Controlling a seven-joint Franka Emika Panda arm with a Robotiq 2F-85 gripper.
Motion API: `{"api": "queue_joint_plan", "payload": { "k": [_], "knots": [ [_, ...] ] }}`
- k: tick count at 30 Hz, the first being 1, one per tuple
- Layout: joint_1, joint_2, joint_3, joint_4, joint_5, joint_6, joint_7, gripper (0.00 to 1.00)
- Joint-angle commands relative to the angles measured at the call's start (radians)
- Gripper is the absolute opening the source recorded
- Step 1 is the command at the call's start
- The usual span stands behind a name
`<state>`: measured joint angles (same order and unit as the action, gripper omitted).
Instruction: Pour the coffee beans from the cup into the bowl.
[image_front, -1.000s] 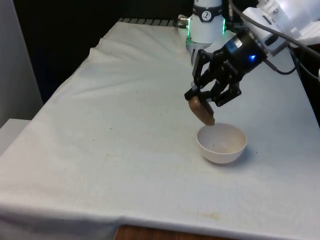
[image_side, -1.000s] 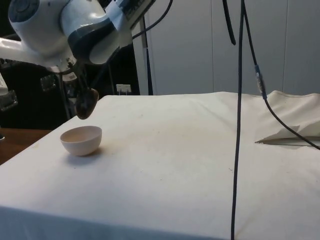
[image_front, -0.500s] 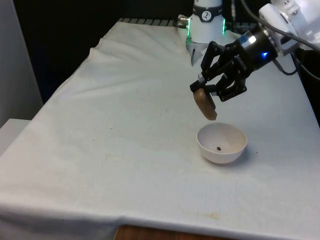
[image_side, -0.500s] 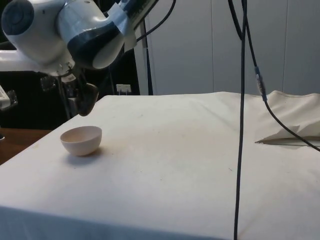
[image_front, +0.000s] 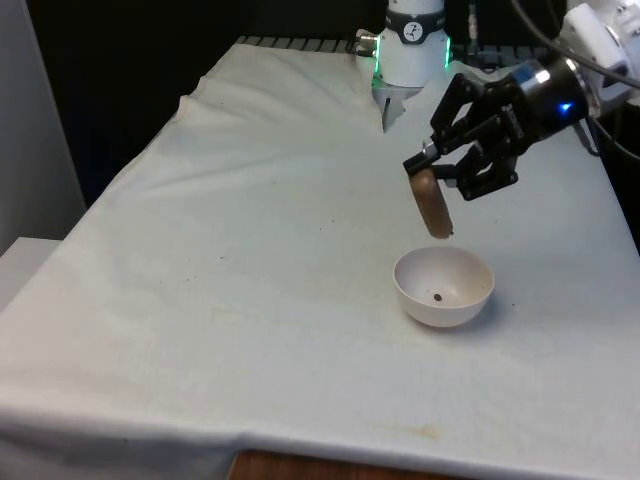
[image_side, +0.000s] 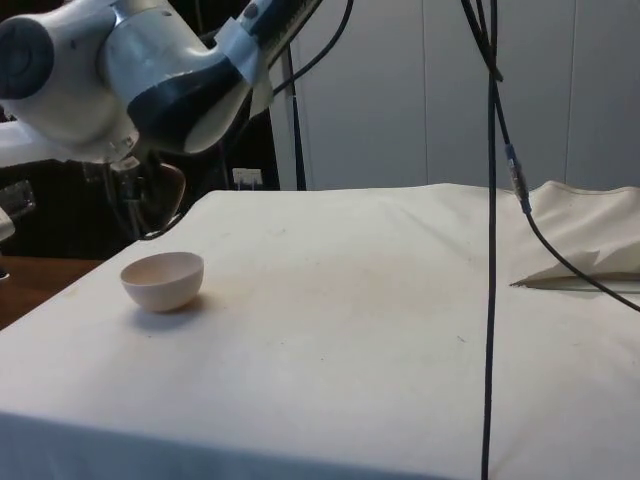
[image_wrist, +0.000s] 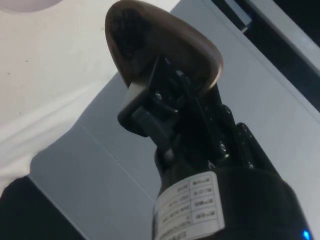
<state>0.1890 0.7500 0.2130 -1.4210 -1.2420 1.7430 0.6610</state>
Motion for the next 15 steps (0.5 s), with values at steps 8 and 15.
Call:
{"api": "queue_joint_plan", "payload": {
  "k": [8,15],
  "knots": [
    [0.006,0.034,0.027,0.021,-0.071,-0.064,0.025,0.01],
    [0.0,0.048,0.049,0.016,-0.125,-0.094,0.045,0.01]
  ]
}}
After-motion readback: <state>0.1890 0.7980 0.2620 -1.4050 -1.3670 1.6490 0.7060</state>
